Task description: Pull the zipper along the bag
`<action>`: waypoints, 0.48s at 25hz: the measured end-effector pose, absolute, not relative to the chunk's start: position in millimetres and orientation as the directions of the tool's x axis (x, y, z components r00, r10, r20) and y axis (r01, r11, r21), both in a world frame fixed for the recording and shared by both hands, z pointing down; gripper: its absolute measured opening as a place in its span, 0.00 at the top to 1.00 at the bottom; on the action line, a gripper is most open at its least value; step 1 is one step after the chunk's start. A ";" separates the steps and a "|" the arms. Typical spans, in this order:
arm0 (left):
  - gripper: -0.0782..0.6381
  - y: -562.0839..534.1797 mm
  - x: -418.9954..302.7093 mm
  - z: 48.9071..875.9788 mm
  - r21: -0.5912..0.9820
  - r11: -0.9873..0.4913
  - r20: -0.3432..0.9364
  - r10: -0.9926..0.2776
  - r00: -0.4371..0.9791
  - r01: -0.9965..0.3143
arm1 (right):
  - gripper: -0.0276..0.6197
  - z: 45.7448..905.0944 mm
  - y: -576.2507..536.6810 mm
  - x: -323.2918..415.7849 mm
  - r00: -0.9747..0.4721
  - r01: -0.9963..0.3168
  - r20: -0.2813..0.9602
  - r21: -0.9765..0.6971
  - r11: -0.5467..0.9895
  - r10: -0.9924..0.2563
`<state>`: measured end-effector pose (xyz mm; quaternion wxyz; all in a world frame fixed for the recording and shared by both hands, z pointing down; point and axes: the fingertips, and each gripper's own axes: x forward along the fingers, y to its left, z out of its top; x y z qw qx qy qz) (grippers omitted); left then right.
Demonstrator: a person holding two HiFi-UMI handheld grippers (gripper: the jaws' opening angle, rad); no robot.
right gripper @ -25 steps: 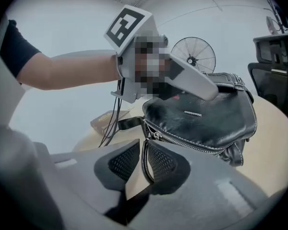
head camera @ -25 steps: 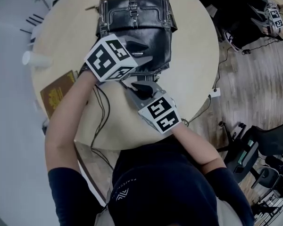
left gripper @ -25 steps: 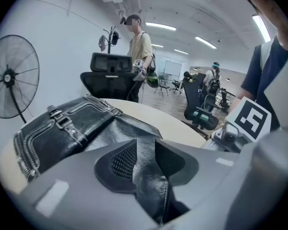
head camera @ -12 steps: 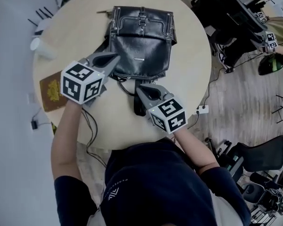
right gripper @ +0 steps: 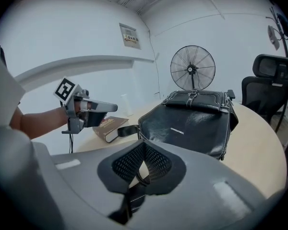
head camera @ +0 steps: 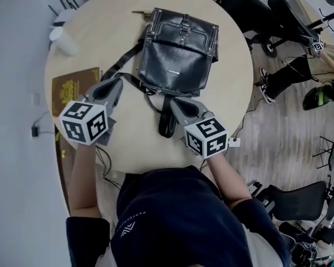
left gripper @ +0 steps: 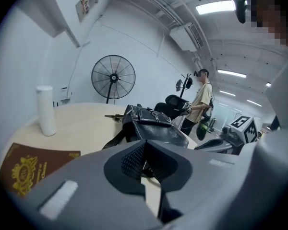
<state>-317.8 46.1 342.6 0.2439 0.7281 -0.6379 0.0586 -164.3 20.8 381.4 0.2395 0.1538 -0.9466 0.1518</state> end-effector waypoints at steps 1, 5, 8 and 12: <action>0.87 52.6 -319.0 343.5 0.290 -0.044 0.393 -0.905 0.161 -0.956 | 0.95 380.9 19.7 -163.2 -0.836 -0.365 0.502 -0.210 0.907 -0.221; 0.87 77.5 -321.6 350.2 0.308 0.044 0.397 -0.914 0.086 -0.950 | 0.95 378.8 15.4 -158.9 -0.833 -0.374 0.504 -0.206 0.904 -0.230; 0.87 91.7 -326.0 356.4 0.307 0.111 0.411 -0.911 0.027 -0.945 | 0.95 377.8 10.6 -156.6 -0.833 -0.387 0.500 -0.216 0.896 -0.239; 0.87 102.4 -328.3 363.1 0.345 0.158 0.412 -0.911 -0.002 -0.925 | 0.95 378.5 6.7 -154.6 -0.831 -0.396 0.498 -0.215 0.893 -0.248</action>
